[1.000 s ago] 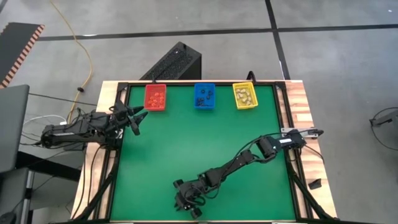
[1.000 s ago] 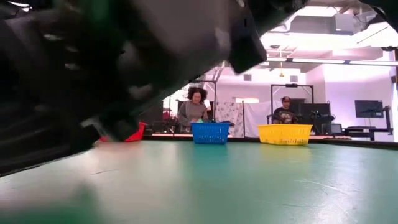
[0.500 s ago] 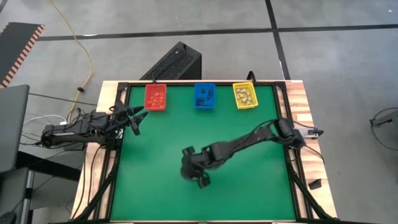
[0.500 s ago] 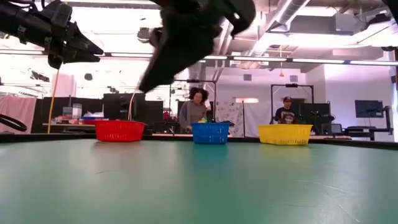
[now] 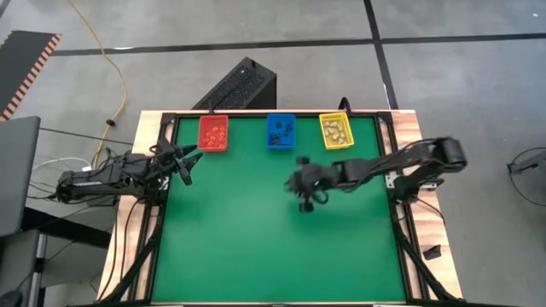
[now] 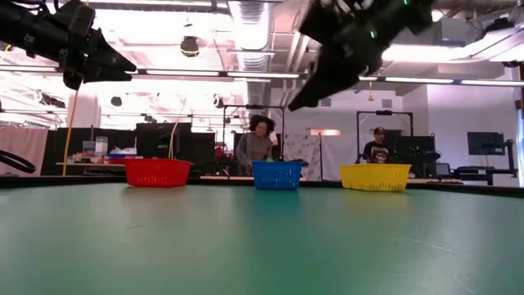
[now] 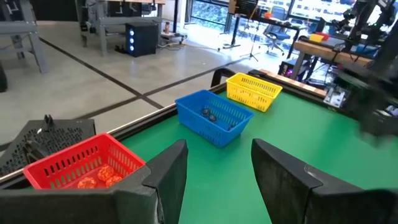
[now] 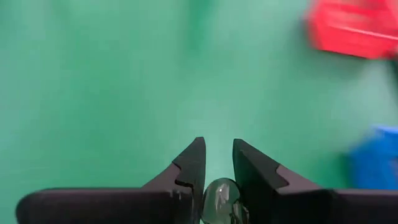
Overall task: Sort Halloween decoration
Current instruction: Put the black skull toy into the blue bin
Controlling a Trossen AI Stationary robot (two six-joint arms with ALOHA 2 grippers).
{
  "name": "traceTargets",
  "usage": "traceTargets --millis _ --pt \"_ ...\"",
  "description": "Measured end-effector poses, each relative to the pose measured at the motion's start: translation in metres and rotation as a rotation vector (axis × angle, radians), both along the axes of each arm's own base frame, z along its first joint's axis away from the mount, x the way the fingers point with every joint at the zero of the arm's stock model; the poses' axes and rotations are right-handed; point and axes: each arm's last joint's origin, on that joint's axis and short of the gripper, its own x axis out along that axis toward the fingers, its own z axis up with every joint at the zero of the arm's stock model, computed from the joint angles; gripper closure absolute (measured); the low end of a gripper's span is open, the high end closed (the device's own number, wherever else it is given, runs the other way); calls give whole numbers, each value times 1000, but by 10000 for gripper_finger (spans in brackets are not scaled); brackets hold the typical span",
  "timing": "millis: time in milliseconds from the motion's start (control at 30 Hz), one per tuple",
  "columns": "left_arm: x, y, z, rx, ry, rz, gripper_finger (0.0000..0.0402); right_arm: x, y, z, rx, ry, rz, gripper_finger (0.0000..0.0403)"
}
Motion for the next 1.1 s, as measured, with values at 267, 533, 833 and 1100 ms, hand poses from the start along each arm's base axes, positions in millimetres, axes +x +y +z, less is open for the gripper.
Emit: traceTargets --millis 267,533,833,1100 --pt "0 0 0 0 2 0 233 -35 -65 1 -12 -243 -241 300" --pt "0 0 -1 -7 3 7 233 -21 -118 -17 -79 -340 -340 300" --pt "0 0 -1 -8 4 7 233 -33 -171 -15 41 -500 -266 300" --pt "0 0 -1 -8 8 6 233 -38 -186 -18 45 -512 -306 300"
